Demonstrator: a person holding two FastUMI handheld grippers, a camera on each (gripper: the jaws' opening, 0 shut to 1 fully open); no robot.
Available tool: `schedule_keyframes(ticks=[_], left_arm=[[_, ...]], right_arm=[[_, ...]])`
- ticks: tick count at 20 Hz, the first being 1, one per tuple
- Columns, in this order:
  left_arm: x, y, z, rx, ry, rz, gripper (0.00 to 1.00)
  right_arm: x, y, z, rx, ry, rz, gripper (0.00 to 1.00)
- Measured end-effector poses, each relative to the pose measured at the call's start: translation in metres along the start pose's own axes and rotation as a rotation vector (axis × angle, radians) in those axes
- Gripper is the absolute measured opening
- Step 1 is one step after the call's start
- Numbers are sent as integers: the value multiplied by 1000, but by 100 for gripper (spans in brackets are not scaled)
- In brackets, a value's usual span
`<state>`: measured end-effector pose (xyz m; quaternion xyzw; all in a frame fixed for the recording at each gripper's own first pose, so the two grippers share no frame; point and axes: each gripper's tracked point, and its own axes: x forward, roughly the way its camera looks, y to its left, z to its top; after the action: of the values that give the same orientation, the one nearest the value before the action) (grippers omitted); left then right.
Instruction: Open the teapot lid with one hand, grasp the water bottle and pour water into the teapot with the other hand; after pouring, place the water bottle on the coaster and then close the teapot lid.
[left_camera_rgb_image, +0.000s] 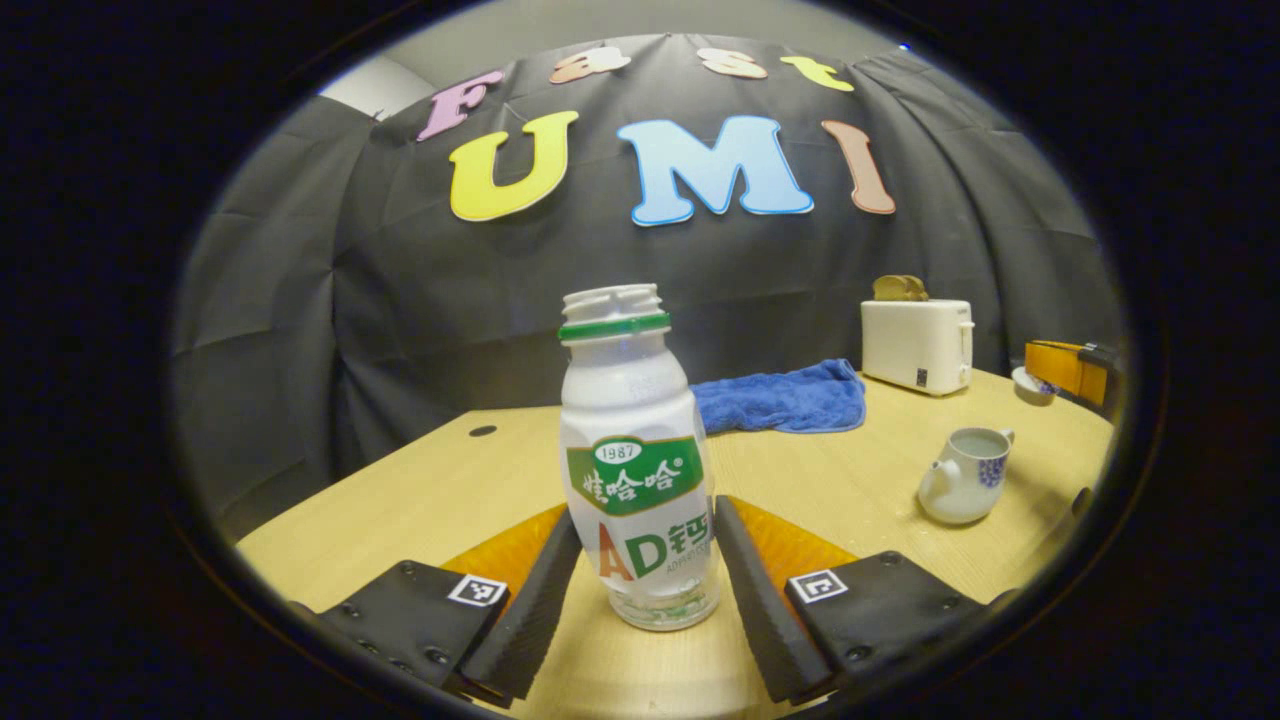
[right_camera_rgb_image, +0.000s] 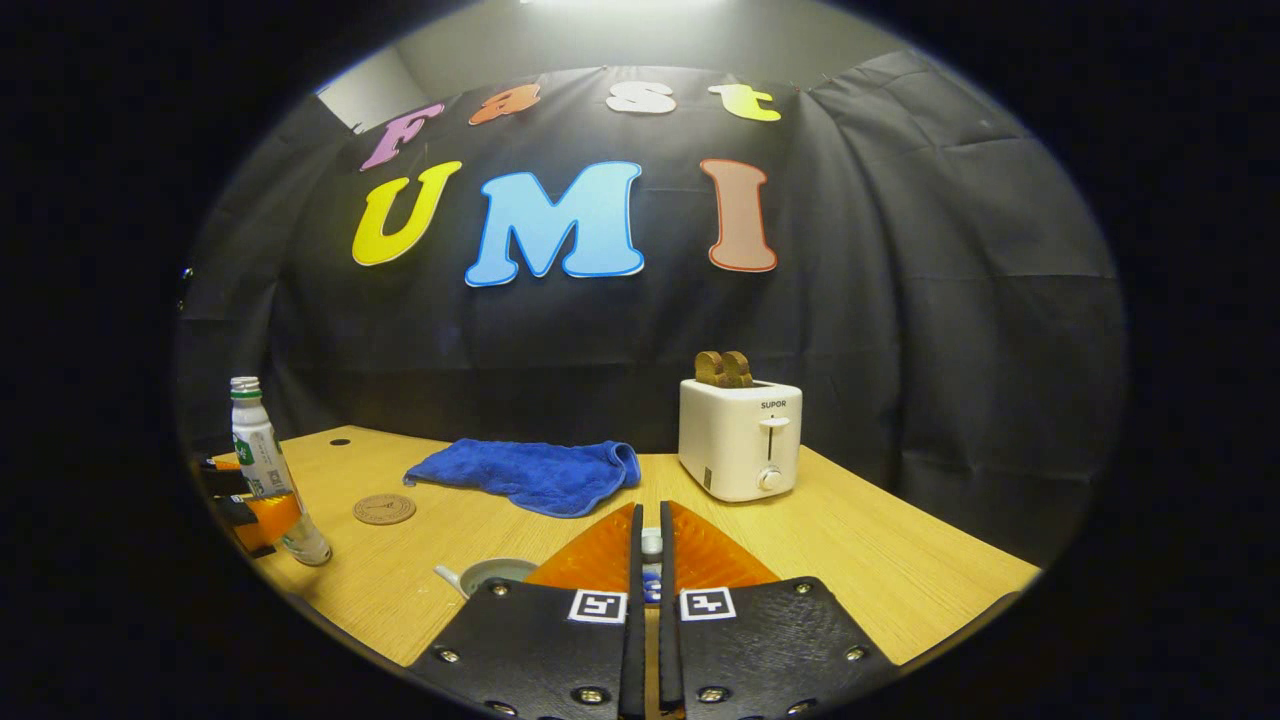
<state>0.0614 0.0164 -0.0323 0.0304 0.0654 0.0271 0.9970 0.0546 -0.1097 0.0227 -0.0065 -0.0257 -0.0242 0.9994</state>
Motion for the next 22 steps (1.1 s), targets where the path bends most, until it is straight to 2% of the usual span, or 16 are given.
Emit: schedule_keyframes(ticks=[5, 8, 9, 12, 13, 14, 15, 18, 19, 20, 22], left_arm=[[1, -9, 4, 14, -17, -20, 89], [1, -16, 9, 84, -35, -12, 79], [2, -20, 10, 119, -37, -7, 84], [1, -29, 14, 213, -58, 3, 84], [-1, -34, 16, 237, -65, -6, 72], [0, -39, 14, 266, -63, -10, 71], [1, -43, 13, 306, -64, -5, 82], [-1, -51, 15, 434, -85, 14, 82], [0, -55, 15, 468, -89, 10, 72], [1, -60, 14, 499, -92, 11, 82], [2, -64, 15, 569, -99, 18, 82]], right_arm=[[-2, -8, -5, 38, 12, -4, 5], [-4, -8, -6, 57, 16, 1, 5], [-4, -8, -7, 63, 17, 4, 5], [-5, -7, -7, 67, 17, 6, 5], [-5, -7, -7, 68, 16, 8, 5], [-5, -7, -6, 69, 15, 7, 5], [-5, -8, -7, 69, 15, 7, 5], [-5, -8, -8, 73, 17, 8, 5], [-4, -7, -8, 75, 17, 9, 5], [-4, -6, -7, 75, 18, 11, 5], [-5, -6, -9, 75, 20, 14, 5]])
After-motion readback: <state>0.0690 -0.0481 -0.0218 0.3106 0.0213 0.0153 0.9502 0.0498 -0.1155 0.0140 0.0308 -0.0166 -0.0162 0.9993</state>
